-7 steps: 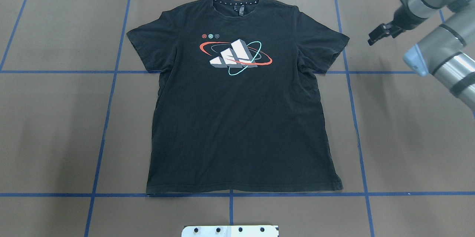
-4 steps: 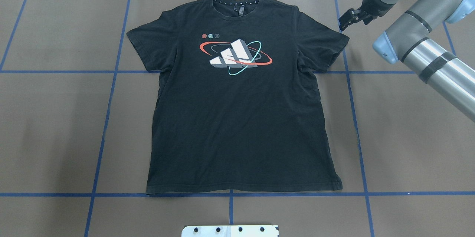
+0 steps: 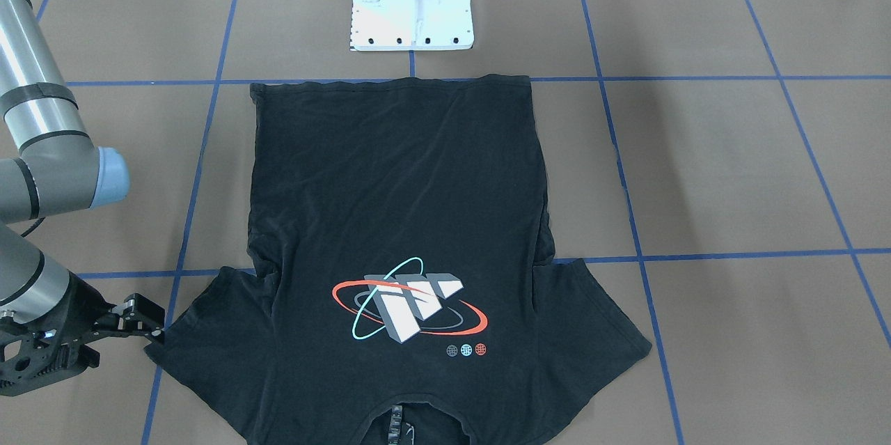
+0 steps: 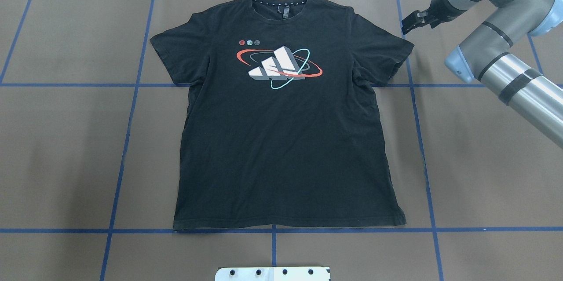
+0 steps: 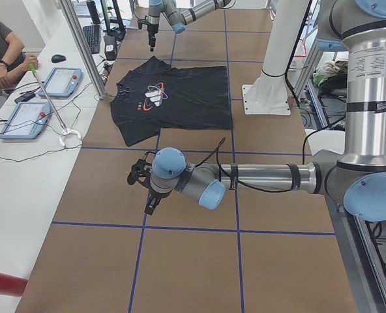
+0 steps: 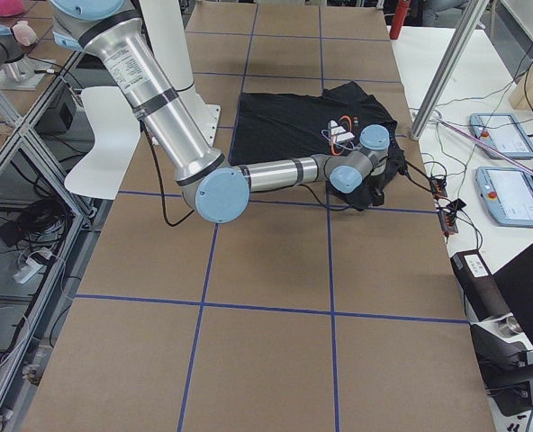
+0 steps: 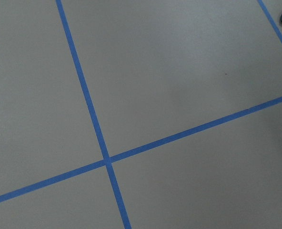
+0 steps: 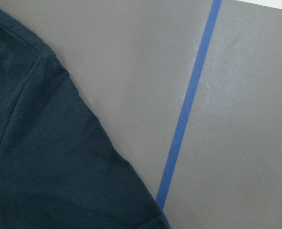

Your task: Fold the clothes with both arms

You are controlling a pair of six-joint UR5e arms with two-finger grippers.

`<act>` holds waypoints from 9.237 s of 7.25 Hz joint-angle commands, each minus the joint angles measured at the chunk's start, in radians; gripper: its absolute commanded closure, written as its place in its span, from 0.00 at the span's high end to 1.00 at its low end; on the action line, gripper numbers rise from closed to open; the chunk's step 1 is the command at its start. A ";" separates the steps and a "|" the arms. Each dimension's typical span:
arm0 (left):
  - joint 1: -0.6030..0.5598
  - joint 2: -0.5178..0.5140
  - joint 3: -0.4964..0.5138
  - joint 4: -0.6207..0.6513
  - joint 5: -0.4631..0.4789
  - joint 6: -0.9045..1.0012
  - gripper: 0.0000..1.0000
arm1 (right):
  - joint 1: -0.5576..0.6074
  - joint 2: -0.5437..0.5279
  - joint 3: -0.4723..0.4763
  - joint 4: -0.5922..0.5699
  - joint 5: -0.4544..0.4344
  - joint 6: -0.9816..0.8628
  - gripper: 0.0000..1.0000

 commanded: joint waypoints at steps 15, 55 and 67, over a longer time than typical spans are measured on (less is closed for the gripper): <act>-0.002 0.043 -0.051 -0.063 0.006 0.001 1.00 | -0.055 0.038 -0.109 -0.006 -0.045 0.059 0.00; 0.515 -0.828 0.899 -0.475 0.238 -0.663 0.55 | -0.223 -0.223 0.681 -0.440 -0.030 0.435 1.00; 0.515 -0.853 0.933 -0.485 0.241 -0.688 0.32 | -0.237 -0.249 0.686 -0.440 -0.056 0.435 1.00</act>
